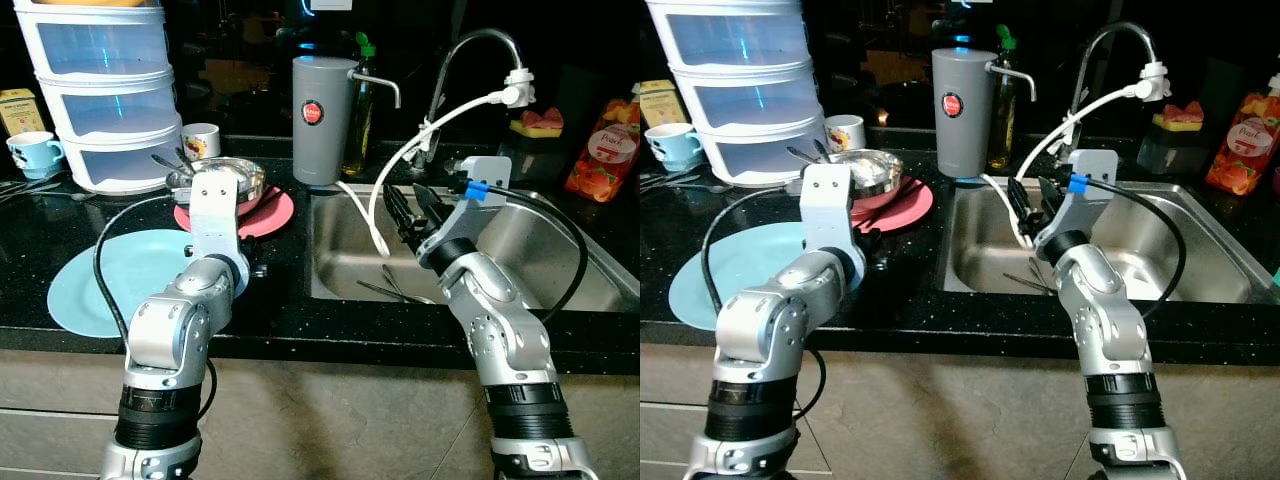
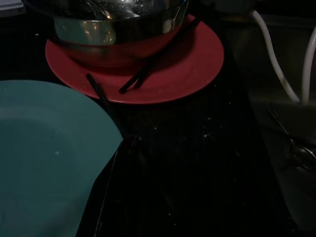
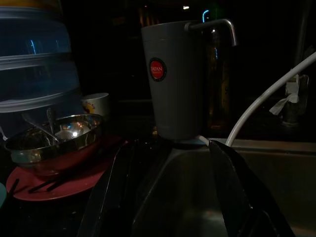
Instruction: Kitchen organization
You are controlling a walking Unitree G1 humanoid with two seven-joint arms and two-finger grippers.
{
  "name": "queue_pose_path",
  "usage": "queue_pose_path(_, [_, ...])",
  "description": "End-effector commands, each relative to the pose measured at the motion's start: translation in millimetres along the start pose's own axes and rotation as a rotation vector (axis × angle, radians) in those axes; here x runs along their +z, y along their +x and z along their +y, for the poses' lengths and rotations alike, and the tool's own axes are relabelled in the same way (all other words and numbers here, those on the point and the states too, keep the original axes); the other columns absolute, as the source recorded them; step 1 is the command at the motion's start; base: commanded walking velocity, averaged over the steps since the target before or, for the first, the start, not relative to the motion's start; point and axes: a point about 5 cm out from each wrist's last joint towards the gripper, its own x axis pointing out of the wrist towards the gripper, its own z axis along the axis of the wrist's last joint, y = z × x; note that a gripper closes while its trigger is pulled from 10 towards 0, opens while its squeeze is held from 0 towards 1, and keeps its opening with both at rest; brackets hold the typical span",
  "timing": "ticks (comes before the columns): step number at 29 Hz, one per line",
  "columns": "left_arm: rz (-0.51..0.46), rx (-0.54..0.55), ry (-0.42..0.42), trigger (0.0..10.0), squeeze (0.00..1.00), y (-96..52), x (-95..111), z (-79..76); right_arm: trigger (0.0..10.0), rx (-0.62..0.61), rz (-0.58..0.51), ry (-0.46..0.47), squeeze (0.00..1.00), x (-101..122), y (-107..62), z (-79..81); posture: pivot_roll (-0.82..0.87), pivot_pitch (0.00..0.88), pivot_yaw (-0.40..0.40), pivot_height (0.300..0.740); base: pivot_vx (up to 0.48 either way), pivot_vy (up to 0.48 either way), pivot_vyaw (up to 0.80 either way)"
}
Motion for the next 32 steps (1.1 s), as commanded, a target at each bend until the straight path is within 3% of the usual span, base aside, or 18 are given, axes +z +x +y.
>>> queue_pose_path(1, [0.015, 0.001, 0.001, 10.0, 0.00, -3.8, -1.3, -3.7, 10.0, 0.005, 0.007, 0.013, 0.00, -2.1, -2.8, 1.0, 0.09, 0.133, -0.025, 0.740, 0.000, 0.000, 0.00])
queue_pose_path(7, [0.076, -0.015, -0.071, 10.0, 0.00, -3.5, -11.1, -12.1, 10.0, 0.008, 0.008, 0.017, 0.00, -2.3, -2.4, 2.1, 0.09, 0.131, -0.025, 0.740, 0.000, 0.000, 0.00])
queue_pose_path(14, [0.112, 0.050, -0.091, 10.0, 0.00, 0.5, -20.8, -9.0, 10.0, 0.009, 0.011, 0.022, 0.00, -3.2, -2.1, 2.7, 0.09, 0.130, -0.029, 0.740, 0.000, 0.000, 0.00])
queue_pose_path(32, [0.187, 0.043, -0.131, 10.0, 0.00, 0.8, -37.0, -15.1, 10.0, 0.009, 0.008, 0.029, 0.00, -2.7, -1.3, 3.1, 0.09, 0.124, -0.029, 0.740, 0.000, 0.000, 0.00])
